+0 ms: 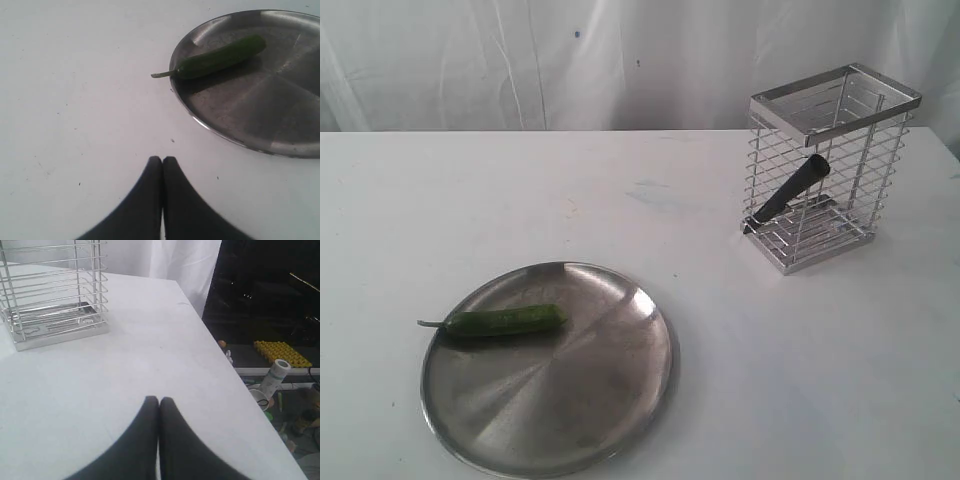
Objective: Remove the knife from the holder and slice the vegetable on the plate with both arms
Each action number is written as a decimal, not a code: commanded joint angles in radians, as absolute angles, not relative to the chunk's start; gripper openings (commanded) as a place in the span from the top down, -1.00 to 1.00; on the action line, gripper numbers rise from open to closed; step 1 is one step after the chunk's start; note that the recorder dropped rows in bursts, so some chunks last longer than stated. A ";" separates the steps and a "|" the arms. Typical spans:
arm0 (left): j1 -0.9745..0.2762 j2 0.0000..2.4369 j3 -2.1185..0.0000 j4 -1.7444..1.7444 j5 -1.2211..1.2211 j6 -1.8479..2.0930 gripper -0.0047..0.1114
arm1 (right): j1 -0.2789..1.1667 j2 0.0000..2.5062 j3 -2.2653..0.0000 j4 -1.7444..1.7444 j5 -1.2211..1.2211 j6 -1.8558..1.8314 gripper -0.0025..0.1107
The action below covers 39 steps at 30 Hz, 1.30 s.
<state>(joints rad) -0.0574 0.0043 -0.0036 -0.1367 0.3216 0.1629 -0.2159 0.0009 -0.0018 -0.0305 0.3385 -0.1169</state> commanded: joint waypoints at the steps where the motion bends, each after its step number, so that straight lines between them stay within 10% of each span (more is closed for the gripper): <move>1: -0.057 0.000 0.000 -0.148 0.330 0.157 0.92 | -0.218 0.000 0.000 -0.032 0.336 -0.117 0.96; 17: -0.057 0.000 0.000 -0.148 0.330 0.157 0.92 | -0.216 0.000 0.000 -0.249 0.155 -0.416 0.96; 22: -0.057 0.000 0.000 -0.148 0.330 0.157 0.92 | -0.210 0.000 0.000 0.379 0.093 0.216 0.96; 39: -0.057 0.000 0.000 -0.148 0.330 0.157 0.92 | -0.210 0.000 0.000 0.416 -0.076 0.708 0.96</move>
